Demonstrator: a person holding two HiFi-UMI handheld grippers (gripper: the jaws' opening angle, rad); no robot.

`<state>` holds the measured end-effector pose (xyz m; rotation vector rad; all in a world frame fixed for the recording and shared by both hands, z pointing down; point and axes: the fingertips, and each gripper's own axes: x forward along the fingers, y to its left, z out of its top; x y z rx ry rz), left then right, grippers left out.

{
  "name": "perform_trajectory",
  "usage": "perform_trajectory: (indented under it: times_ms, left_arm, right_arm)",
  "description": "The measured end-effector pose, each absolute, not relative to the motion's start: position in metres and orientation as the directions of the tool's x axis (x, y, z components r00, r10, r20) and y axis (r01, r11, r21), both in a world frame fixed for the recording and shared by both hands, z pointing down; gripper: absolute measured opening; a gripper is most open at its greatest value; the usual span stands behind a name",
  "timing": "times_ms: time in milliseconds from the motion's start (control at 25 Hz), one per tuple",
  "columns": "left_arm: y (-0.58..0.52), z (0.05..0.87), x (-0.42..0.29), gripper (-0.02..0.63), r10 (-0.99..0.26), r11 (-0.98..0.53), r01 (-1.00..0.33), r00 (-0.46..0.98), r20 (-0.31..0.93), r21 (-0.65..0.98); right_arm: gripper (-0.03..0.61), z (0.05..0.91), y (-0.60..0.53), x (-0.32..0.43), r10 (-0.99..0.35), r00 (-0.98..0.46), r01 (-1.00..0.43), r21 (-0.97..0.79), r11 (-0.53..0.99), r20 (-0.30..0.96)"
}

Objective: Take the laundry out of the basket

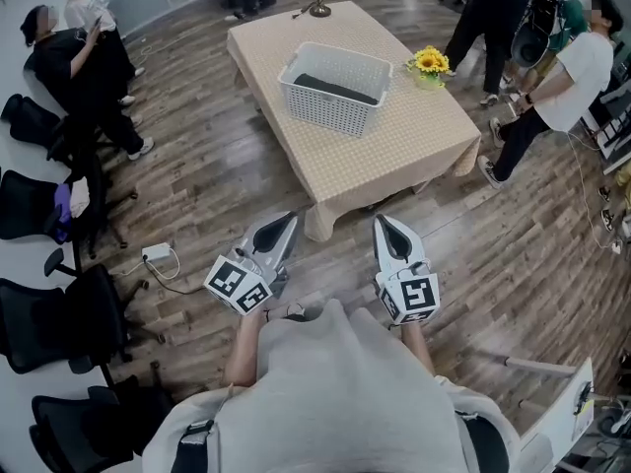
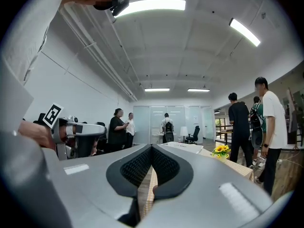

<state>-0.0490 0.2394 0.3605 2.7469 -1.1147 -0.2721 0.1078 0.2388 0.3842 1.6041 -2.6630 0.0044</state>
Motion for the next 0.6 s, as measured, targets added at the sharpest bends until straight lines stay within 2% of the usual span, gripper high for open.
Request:
perform_trajectory:
  times_ms: [600]
  left_arm:
    - [0.208,0.382,-0.042,0.008,-0.765,-0.634,-0.732,0.640,-0.066,0.249]
  right_arm:
    - [-0.002,0.407,0.198,0.122,-0.848,-0.525,-0.849,0.025,0.528,0.064]
